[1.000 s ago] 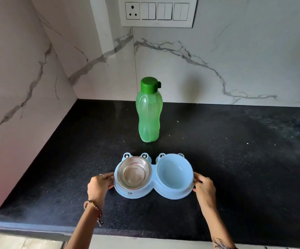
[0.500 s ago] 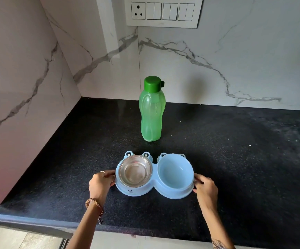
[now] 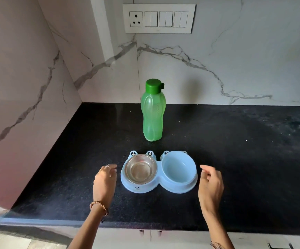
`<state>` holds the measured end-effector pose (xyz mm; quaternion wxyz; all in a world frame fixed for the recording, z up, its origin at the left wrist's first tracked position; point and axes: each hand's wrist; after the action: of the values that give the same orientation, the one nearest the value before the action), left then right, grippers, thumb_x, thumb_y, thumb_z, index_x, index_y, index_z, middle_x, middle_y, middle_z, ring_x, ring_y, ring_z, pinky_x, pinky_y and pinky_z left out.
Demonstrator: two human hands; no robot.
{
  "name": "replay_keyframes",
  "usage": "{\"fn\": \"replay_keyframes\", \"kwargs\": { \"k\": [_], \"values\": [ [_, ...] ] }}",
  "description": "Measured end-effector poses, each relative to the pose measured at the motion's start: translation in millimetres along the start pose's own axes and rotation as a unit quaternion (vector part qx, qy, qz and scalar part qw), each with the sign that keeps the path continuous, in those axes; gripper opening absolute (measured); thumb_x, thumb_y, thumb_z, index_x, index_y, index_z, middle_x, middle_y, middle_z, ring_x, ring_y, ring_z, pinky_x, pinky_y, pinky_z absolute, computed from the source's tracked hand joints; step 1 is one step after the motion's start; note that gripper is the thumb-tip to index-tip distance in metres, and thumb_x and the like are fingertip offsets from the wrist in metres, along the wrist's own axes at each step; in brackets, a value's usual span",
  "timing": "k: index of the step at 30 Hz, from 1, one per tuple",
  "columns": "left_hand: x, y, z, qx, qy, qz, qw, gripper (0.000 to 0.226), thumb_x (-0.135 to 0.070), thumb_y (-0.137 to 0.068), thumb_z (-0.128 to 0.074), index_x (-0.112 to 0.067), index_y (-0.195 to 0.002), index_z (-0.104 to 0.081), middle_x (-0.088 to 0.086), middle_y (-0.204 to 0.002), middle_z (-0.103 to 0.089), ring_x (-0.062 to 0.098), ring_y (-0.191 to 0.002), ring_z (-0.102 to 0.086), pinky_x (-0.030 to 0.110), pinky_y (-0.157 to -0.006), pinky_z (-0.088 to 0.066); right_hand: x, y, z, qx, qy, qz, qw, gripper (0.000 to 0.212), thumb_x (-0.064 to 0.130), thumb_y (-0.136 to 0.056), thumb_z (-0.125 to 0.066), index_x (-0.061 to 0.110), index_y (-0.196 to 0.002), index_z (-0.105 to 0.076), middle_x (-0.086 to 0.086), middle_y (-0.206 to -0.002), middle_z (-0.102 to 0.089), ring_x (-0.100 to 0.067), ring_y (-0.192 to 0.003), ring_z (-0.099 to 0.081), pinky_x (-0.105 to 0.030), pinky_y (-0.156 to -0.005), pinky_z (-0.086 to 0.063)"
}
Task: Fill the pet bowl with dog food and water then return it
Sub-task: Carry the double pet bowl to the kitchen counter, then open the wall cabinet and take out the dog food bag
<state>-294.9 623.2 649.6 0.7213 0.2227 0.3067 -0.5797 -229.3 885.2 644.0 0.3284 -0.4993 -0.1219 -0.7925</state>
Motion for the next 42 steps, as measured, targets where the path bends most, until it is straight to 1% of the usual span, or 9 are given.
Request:
{"fn": "replay_keyframes", "kwargs": {
  "k": [6,9,11,14,21,24,32,38,42],
  "values": [
    [-21.2,15.6,24.4,-0.041,-0.120,-0.252,0.959,0.025,-0.005,-0.085,-0.062,-0.008,-0.109,-0.066,0.009,-0.107,-0.068,0.028,-0.093,-0.065,0.035,-0.069,-0.057,52.4,26.3,-9.4,0.005,0.014,0.200,0.980,0.020,0.007,-0.088,-0.055,0.017,-0.101,-0.065,0.005,-0.098,-0.061,-0.015,-0.093,-0.057,-0.026,-0.072,-0.046],
    [-42.2,12.5,39.0,-0.096,-0.181,-0.361,0.910,0.035,-0.018,-0.081,-0.056,-0.012,-0.115,-0.064,0.008,-0.117,-0.066,0.028,-0.106,-0.064,0.039,-0.082,-0.056,78.0,26.7,-17.7,0.013,0.064,0.329,0.942,0.032,0.026,-0.088,-0.047,0.016,-0.113,-0.063,0.002,-0.115,-0.064,-0.009,-0.106,-0.053,-0.020,-0.085,-0.044],
    [-60.0,9.2,52.7,-0.120,-0.203,-0.417,0.878,0.044,-0.024,-0.083,-0.045,-0.014,-0.125,-0.055,0.009,-0.129,-0.060,0.026,-0.119,-0.057,0.041,-0.095,-0.050,95.4,23.1,-21.0,0.012,0.107,0.393,0.913,0.042,0.029,-0.089,-0.044,0.011,-0.124,-0.058,-0.005,-0.129,-0.058,-0.016,-0.117,-0.052,-0.028,-0.098,-0.040],
    [-89.3,-0.8,72.0,-0.174,-0.204,-0.462,0.845,0.055,-0.019,-0.083,-0.050,-0.016,-0.136,-0.038,0.007,-0.142,-0.047,0.021,-0.133,-0.036,0.041,-0.109,-0.029,128.5,10.9,-20.9,-0.009,0.156,0.464,0.872,0.050,0.031,-0.088,-0.044,0.011,-0.135,-0.044,-0.011,-0.141,-0.048,-0.024,-0.127,-0.046,-0.039,-0.106,-0.033],
    [-165.8,-16.7,137.0,-0.286,-0.193,-0.481,0.806,0.078,-0.010,-0.074,-0.066,-0.011,-0.142,-0.029,0.010,-0.147,-0.039,0.023,-0.138,-0.025,0.043,-0.114,-0.015,223.5,-7.0,6.7,-0.088,0.185,0.564,0.800,0.060,0.026,-0.084,-0.057,0.008,-0.138,-0.039,-0.014,-0.146,-0.041,-0.027,-0.134,-0.040,-0.042,-0.110,-0.032],
    [-199.8,-23.8,164.0,-0.326,-0.213,-0.487,0.782,0.084,-0.014,-0.067,-0.073,-0.010,-0.140,-0.032,0.010,-0.145,-0.042,0.025,-0.135,-0.038,0.042,-0.114,-0.023,262.7,-18.4,20.5,-0.106,0.187,0.583,0.784,0.071,0.023,-0.078,-0.070,0.005,-0.139,-0.039,-0.016,-0.147,-0.039,-0.030,-0.134,-0.040,-0.045,-0.109,-0.034],
    [-285.4,-57.0,206.5,-0.382,-0.239,-0.498,0.741,0.085,-0.008,-0.060,-0.073,-0.007,-0.138,-0.040,0.012,-0.143,-0.044,0.027,-0.132,-0.044,0.044,-0.108,-0.028,352.5,-72.5,54.5,-0.170,0.217,0.605,0.747,0.066,0.018,-0.080,-0.067,0.002,-0.139,-0.041,-0.018,-0.146,-0.039,-0.033,-0.133,-0.042,-0.045,-0.109,-0.032],
    [-344.7,-82.4,214.2,-0.367,-0.232,-0.473,0.767,0.078,-0.007,-0.080,-0.051,-0.006,-0.148,-0.011,0.013,-0.157,-0.011,0.033,-0.144,-0.007,0.043,-0.114,0.004,397.6,-120.1,66.6,-0.214,0.252,0.617,0.714,0.076,0.016,-0.074,-0.071,0.000,-0.140,-0.039,-0.018,-0.147,-0.038,-0.031,-0.135,-0.040,-0.045,-0.110,-0.032],
    [-373.9,-101.6,212.4,-0.368,-0.218,-0.461,0.778,0.075,-0.007,-0.084,-0.041,-0.006,-0.148,-0.002,0.012,-0.158,0.001,0.028,-0.146,0.003,0.038,-0.113,0.012,419.1,-145.3,68.0,-0.231,0.269,0.612,0.706,0.084,0.014,-0.068,-0.073,0.000,-0.142,-0.034,-0.018,-0.149,-0.035,-0.030,-0.137,-0.036,-0.044,-0.111,-0.028]
  ]
}}
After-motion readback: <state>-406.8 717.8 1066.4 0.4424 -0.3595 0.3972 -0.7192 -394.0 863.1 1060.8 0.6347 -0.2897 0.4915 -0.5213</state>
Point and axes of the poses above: each hand's wrist, its own y-axis away from the middle knuckle, its own z-axis out of the back of the hand, x = y × z
